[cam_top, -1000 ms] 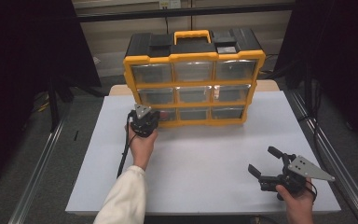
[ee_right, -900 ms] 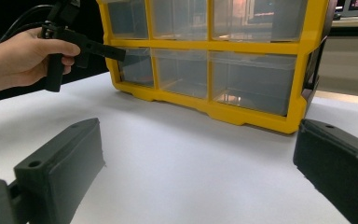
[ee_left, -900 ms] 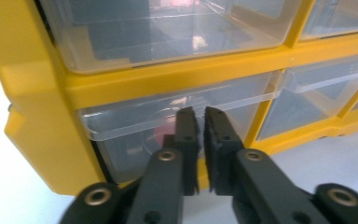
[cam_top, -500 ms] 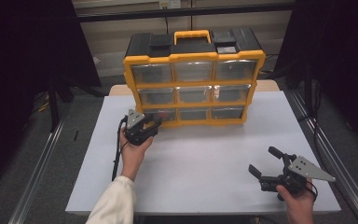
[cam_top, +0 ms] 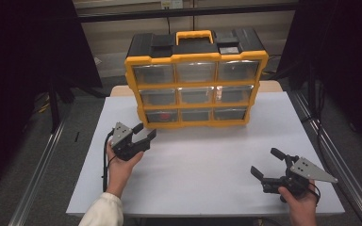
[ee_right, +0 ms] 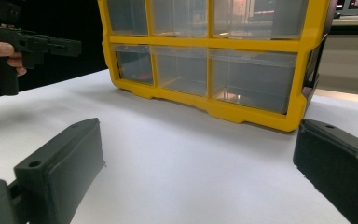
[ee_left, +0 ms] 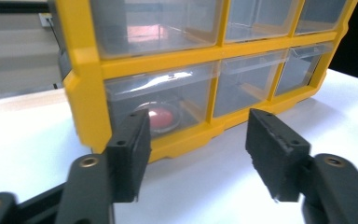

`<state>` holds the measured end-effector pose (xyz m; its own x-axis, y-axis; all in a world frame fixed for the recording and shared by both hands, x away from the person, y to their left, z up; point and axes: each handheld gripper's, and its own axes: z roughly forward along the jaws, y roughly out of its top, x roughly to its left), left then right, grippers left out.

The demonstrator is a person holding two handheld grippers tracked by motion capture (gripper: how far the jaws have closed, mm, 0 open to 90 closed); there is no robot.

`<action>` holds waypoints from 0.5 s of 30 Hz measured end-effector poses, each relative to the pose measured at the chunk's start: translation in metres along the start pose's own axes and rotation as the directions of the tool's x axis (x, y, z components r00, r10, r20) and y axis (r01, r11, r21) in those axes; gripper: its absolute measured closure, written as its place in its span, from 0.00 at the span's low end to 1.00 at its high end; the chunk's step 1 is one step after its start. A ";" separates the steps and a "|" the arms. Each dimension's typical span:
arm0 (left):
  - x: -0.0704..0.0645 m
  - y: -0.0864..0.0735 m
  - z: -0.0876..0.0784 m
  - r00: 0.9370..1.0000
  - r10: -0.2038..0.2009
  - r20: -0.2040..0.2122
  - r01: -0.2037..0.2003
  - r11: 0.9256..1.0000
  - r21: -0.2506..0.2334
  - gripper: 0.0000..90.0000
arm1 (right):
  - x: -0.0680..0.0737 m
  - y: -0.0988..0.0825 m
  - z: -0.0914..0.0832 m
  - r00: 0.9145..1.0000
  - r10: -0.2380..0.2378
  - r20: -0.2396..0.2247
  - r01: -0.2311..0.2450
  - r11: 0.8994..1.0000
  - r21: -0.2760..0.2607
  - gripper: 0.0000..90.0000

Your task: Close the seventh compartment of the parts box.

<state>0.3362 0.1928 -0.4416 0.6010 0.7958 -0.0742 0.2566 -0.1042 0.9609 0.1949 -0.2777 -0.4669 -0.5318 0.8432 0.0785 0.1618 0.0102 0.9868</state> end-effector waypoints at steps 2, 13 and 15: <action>0.002 -0.002 -0.004 1.000 0.009 0.004 -0.009 1.000 0.003 0.41 | 0.000 0.000 0.000 1.000 -0.002 -0.004 0.002 1.000 0.002 0.01; 0.007 -0.007 -0.021 1.000 0.006 0.009 -0.006 1.000 0.005 0.26 | -0.001 0.000 -0.001 1.000 -0.010 -0.001 0.010 1.000 0.004 0.01; 0.008 -0.009 -0.024 1.000 0.008 0.009 -0.008 1.000 0.005 0.24 | 0.000 0.000 0.000 1.000 -0.002 0.001 0.002 1.000 0.000 0.01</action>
<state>0.3206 0.2143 -0.4441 0.6097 0.7897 -0.0690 0.2557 -0.1135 0.9601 0.1952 -0.2778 -0.4669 -0.5310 0.8440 0.0758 0.1602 0.0121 0.9870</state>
